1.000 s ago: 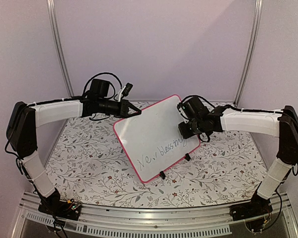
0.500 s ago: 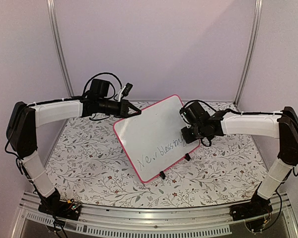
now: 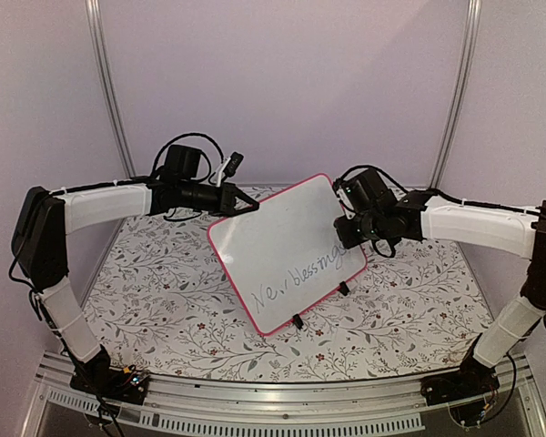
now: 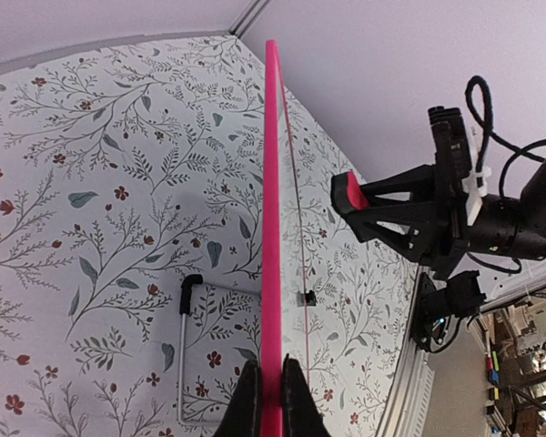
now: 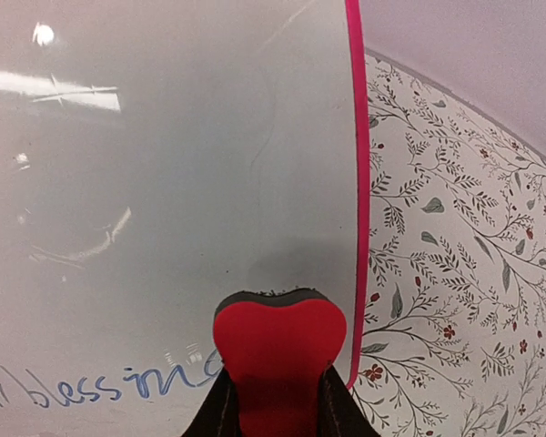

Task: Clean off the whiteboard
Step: Erase the whiteboard at the center of the board.

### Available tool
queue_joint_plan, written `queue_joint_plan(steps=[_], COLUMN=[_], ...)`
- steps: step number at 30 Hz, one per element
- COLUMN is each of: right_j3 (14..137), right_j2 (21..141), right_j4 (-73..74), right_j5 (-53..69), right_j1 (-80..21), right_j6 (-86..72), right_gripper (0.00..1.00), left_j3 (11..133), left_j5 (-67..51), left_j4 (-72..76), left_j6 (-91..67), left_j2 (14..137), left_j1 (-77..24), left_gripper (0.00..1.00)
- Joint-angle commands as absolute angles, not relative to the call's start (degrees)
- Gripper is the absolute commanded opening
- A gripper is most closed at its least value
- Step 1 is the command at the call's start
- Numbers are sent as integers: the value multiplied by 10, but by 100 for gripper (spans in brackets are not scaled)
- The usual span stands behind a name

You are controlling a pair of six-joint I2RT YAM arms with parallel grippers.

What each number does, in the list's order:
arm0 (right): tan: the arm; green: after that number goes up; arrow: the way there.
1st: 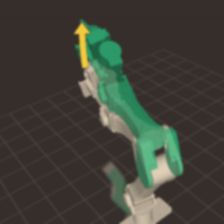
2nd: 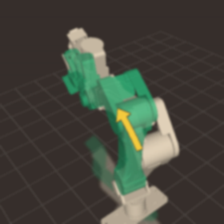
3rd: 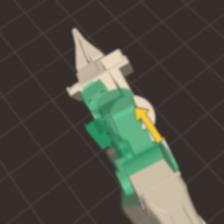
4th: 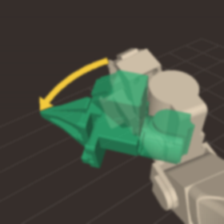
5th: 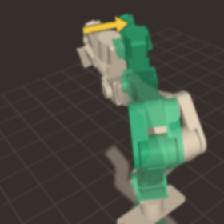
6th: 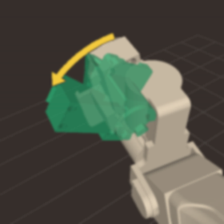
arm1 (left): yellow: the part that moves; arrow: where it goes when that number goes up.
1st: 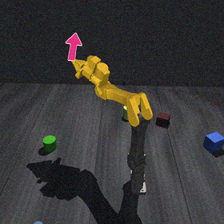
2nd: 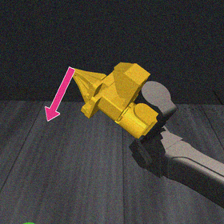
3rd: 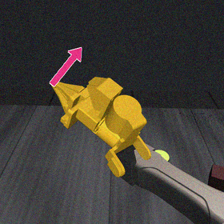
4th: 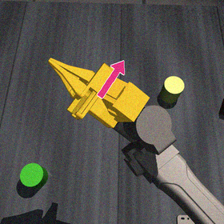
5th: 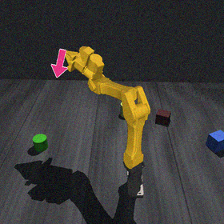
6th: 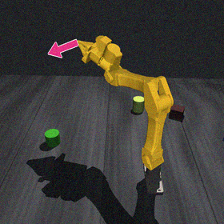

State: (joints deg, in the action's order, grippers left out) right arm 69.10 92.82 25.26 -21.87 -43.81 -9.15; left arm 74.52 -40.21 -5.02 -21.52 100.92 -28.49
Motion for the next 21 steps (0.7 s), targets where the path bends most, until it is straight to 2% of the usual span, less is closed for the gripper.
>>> queue_joint_plan(steps=[1, 21], right_j3=[718, 745], right_j2=[902, 991], right_j4=[242, 228], right_j5=[-212, -233], right_j1=[-439, -434], right_j6=[-89, -84], right_gripper=[0, 0], left_j3=[745, 744], left_j5=[-387, -387], left_j4=[-55, -55], left_j6=[-191, -191], left_j2=[1013, 1010], left_j1=[-296, -295], left_gripper=[0, 0])
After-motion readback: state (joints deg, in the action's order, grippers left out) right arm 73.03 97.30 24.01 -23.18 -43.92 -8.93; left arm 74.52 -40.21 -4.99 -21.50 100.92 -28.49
